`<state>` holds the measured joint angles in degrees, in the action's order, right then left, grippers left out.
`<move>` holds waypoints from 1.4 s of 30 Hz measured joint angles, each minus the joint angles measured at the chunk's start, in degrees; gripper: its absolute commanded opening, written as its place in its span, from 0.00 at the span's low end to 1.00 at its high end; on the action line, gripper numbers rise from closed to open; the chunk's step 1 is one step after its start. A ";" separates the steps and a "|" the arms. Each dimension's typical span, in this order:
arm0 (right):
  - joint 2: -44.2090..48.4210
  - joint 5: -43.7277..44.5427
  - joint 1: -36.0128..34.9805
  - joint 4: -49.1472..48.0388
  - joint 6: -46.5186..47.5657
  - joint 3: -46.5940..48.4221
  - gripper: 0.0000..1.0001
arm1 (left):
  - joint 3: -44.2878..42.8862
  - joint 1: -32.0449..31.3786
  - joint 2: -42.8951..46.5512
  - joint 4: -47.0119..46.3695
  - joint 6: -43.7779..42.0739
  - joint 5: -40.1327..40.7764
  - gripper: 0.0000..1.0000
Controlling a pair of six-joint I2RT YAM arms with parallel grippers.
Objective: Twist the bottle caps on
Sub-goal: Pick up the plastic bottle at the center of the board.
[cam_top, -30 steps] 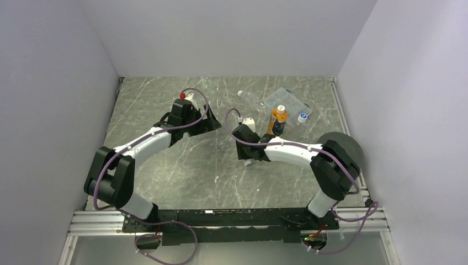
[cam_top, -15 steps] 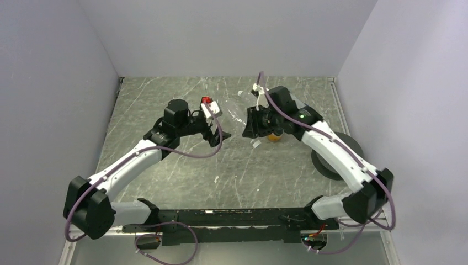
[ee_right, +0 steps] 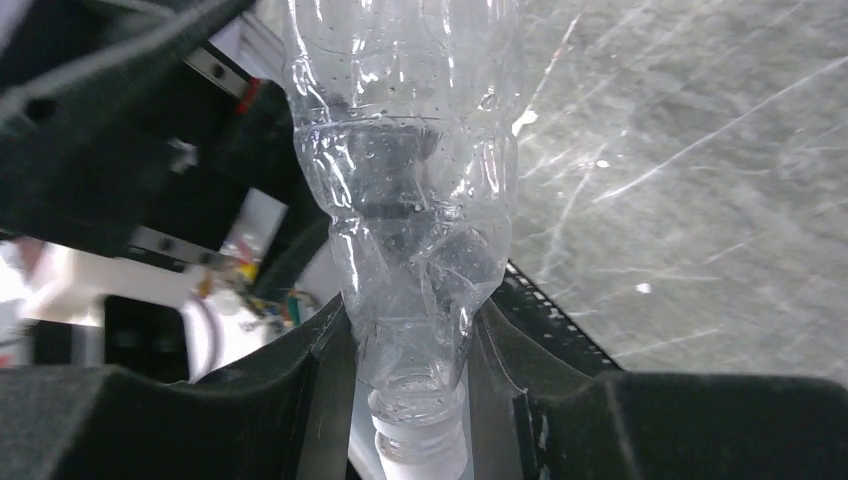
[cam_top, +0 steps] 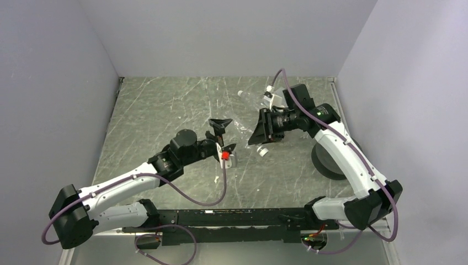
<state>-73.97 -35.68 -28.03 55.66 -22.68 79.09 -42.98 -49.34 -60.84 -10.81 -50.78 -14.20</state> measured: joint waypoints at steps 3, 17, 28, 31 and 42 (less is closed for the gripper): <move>0.07 -5.31 2.49 -0.83 -4.52 -0.07 0.04 | 3.45 -3.23 -0.20 -5.70 -5.64 5.70 1.00; 2.03 -15.21 3.69 -12.68 -20.00 -5.68 0.04 | 6.34 -7.67 -8.26 -30.12 -18.93 18.38 0.94; 1.97 -16.96 3.30 -11.96 -19.74 -5.66 0.04 | 7.41 -9.75 -10.05 -36.48 -24.85 19.65 0.92; 1.97 -17.20 3.30 -12.04 -19.82 -5.66 0.04 | 7.78 -9.77 -9.53 -36.28 -25.33 19.56 0.75; 1.40 -15.52 3.43 -6.23 -21.53 -2.47 0.55 | 4.22 -9.92 -8.39 -25.55 -16.85 19.02 0.00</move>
<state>-72.58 -51.20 -24.60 49.43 -44.21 76.62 -38.76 -59.27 -69.23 -36.36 -67.64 4.82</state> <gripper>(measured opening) 0.394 0.116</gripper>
